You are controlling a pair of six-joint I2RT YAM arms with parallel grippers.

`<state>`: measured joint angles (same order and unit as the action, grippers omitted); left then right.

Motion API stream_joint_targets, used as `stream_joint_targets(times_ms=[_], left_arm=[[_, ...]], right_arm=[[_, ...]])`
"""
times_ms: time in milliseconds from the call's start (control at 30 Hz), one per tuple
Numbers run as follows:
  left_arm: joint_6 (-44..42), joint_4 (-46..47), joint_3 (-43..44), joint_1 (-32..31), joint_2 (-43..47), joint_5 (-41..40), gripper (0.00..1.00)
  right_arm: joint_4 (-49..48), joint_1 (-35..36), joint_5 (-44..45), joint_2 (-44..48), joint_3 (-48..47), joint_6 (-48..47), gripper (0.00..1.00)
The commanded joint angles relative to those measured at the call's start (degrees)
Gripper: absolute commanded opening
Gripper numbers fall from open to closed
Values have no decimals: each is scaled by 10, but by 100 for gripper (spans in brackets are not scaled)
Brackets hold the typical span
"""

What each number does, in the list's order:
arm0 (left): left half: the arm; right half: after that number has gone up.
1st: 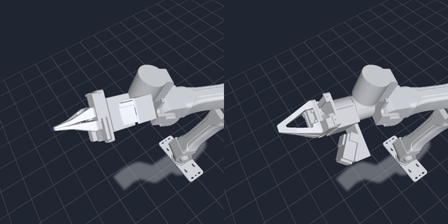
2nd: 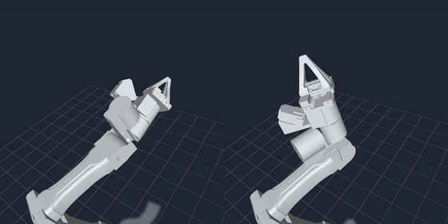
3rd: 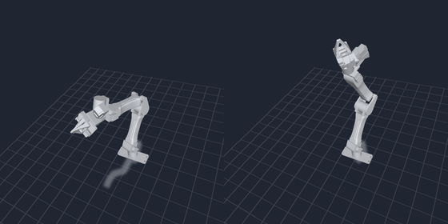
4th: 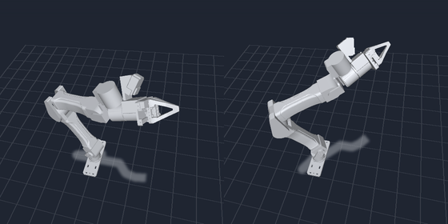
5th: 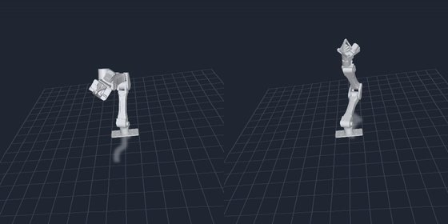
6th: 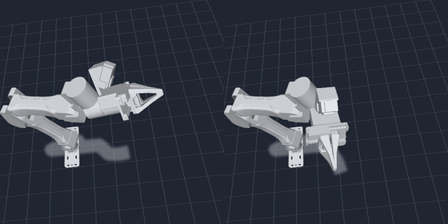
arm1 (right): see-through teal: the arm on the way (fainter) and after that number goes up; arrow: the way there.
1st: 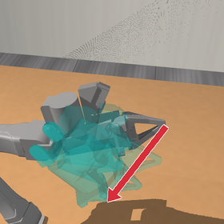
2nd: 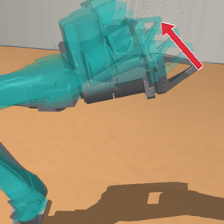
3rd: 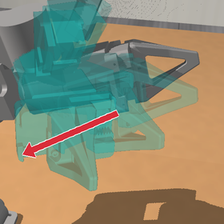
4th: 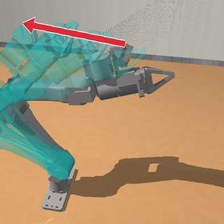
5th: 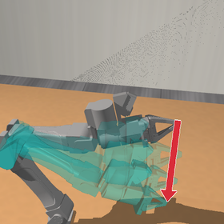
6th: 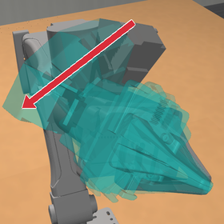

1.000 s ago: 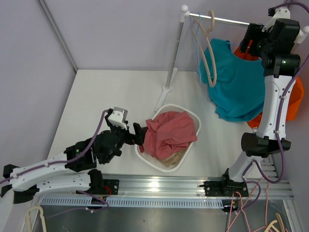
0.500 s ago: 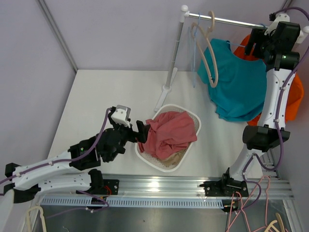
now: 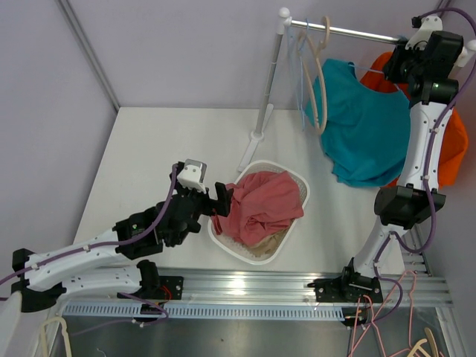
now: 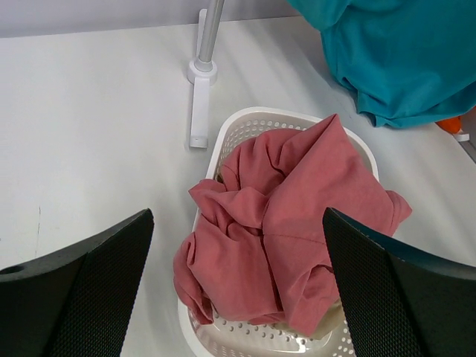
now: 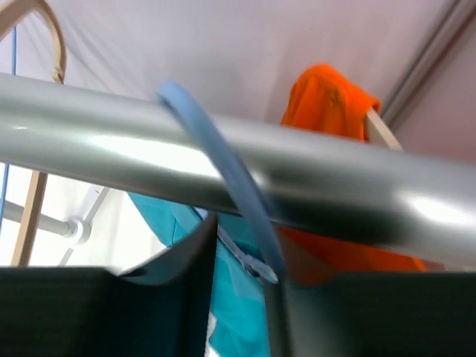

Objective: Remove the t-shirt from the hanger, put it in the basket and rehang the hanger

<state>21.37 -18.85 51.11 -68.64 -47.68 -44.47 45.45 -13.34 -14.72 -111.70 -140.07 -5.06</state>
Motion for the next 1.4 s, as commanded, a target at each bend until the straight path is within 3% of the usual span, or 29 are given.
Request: stream_joint_targets(times_ms=[0, 67, 100, 200, 600, 833, 967, 1133, 1367], left_arm=[[-9, 19, 13, 6, 0, -10, 100], [-8, 20, 10, 5, 0, -7, 99], [-6, 18, 11, 5, -1, -5, 100], [2, 7, 11, 5, -1, -4, 100], [18, -17, -12, 6, 43, 8, 99], [-62, 19, 44, 5, 13, 31, 100], [-93, 40, 44, 4, 16, 50, 100], [-141, 74, 46, 5, 11, 90, 99], [-284, 213, 61, -63, -54, 106, 100]], right_arm=[[-48, -5, -48, 10, -10, -11, 24], [-46, -5, -60, 14, -9, -8, 19], [-43, -6, -73, 17, -8, -7, 5], [-37, -10, -93, 22, 1, 0, 0], [-63, -3, -124, 70, 90, 48, 0], [-59, 39, -90, 97, -4, 84, 0], [-29, 49, -58, 148, 3, 81, 0], [-5, 57, 27, 217, 93, 91, 0], [5, 62, 145, 350, 288, 289, 0]])
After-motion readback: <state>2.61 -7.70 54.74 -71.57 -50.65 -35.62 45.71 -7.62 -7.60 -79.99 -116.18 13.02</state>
